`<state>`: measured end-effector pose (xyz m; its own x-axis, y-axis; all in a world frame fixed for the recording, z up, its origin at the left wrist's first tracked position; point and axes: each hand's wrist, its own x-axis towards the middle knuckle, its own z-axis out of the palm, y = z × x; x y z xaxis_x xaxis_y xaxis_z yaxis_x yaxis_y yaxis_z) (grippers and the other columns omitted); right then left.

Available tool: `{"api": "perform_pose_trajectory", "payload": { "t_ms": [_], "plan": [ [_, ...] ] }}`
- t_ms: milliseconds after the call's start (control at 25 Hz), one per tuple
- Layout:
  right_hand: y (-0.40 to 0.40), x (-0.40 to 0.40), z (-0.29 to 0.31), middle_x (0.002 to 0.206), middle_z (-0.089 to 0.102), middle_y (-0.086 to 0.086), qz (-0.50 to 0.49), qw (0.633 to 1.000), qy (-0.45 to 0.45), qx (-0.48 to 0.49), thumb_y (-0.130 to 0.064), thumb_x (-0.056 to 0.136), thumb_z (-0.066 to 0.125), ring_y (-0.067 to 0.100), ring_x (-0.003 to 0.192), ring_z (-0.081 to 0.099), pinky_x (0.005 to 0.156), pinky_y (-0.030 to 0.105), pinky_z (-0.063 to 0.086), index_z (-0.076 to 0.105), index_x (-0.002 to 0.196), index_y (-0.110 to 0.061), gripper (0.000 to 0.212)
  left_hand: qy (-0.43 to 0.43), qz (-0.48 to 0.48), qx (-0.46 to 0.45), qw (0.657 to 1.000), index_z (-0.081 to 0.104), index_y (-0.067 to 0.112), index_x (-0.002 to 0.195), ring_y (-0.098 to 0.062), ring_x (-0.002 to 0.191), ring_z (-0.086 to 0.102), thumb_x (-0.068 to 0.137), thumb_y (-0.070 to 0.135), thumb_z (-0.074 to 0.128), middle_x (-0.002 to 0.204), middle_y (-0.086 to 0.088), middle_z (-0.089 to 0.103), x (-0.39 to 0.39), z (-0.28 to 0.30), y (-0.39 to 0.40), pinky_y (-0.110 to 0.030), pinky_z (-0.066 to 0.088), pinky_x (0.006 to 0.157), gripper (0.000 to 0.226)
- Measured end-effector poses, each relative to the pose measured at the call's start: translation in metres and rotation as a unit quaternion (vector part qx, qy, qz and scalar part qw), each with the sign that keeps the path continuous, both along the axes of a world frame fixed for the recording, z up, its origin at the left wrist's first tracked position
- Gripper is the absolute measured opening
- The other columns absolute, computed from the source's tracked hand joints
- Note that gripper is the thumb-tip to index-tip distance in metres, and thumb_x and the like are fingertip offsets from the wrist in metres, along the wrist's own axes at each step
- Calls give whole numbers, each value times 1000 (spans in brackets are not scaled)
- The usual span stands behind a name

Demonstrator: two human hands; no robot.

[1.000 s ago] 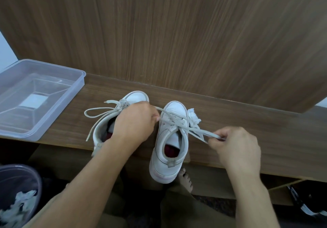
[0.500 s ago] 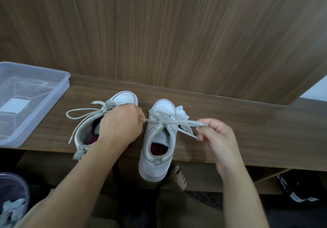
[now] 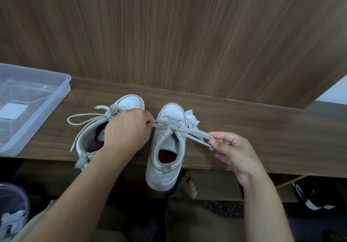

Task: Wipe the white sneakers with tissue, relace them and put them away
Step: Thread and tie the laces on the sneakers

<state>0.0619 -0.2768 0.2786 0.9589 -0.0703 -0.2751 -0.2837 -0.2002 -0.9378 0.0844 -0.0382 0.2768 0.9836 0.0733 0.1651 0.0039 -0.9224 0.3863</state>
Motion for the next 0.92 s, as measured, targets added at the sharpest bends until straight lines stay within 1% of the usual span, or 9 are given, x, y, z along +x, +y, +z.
{"api": "perform_pose_trajectory", "payload": {
  "t_ms": [80, 160, 240, 360, 480, 640, 760, 840, 920],
  "plan": [
    [2, 3, -1, 71, 69, -6, 37, 991, -10, -129, -7, 82, 70, 14, 76, 63, 72, 24, 47, 72, 77, -27, 21, 25, 15, 28, 999, 69, 30, 93, -21, 82, 61, 89, 22, 53, 87, 4, 67, 3, 0, -2, -28, 42, 60, 19],
    [5, 6, 4, 74, 67, -12, 84, 941, -42, -326, -13, 82, 70, 10, 76, 62, 66, 23, 46, 69, 74, -33, 21, 42, 26, 34, 998, 69, 29, 92, -21, 82, 61, 88, 19, 53, 87, 3, 67, 4, 0, -3, -29, 44, 61, 20],
    [3, 5, 19, 77, 64, -16, 101, 901, -64, -418, -16, 84, 68, 7, 78, 61, 70, 28, 49, 65, 73, -38, 24, 41, 30, 20, 999, 70, 28, 91, -20, 80, 60, 87, 19, 54, 87, 2, 67, 5, 1, -1, -29, 44, 61, 19],
    [5, 0, 32, 78, 59, -19, 123, 877, -42, -463, -21, 88, 62, 11, 87, 59, 82, 34, 49, 63, 82, -39, 19, 27, 36, -5, 999, 69, 29, 90, -17, 76, 53, 88, 22, 55, 86, 3, 66, 6, 2, 3, -28, 39, 61, 15],
    [16, -3, 22, 87, 57, -16, 143, 864, -11, -483, -25, 90, 58, 15, 102, 58, 89, 36, 47, 61, 103, -36, 18, 14, -8, -13, 1000, 69, 29, 94, -19, 82, 58, 89, 21, 54, 89, 2, 68, 3, 1, 5, -28, 40, 62, 17],
    [31, -10, 38, 119, 58, -8, 92, 905, -13, -415, -34, 88, 59, 16, 115, 53, 92, 34, 44, 49, 123, -36, 36, -91, -66, -55, 992, 71, 20, 101, -23, 93, 61, 85, 16, 60, 101, -2, 68, -10, 14, 16, -34, 47, 74, 19],
    [54, -39, 64, 114, 57, -11, 129, 925, -20, -358, -53, 85, 55, 14, 110, 52, 83, 29, 39, 48, 117, -43, 35, -135, 8, -29, 990, 70, 21, 90, -21, 80, 58, 84, 22, 62, 93, 1, 62, -40, 26, 41, -32, 45, 61, 10],
    [80, -69, 60, 117, 56, -11, 201, 900, -19, -385, -60, 81, 54, 15, 112, 51, 83, 29, 38, 44, 122, -45, 45, -59, 60, -13, 996, 66, 26, 93, -19, 84, 55, 80, 35, 66, 99, 3, 52, -65, 21, 66, -28, 42, 62, 16],
    [102, -87, 42, 128, 50, -8, 228, 885, -16, -406, -62, 78, 56, 20, 118, 50, 91, 33, 41, 36, 130, -44, 58, 109, 78, 4, 991, 59, 34, 109, -19, 96, 54, 72, 49, 70, 114, 2, 47, -86, 14, 84, -29, 44, 74, 41]
  ]
}}
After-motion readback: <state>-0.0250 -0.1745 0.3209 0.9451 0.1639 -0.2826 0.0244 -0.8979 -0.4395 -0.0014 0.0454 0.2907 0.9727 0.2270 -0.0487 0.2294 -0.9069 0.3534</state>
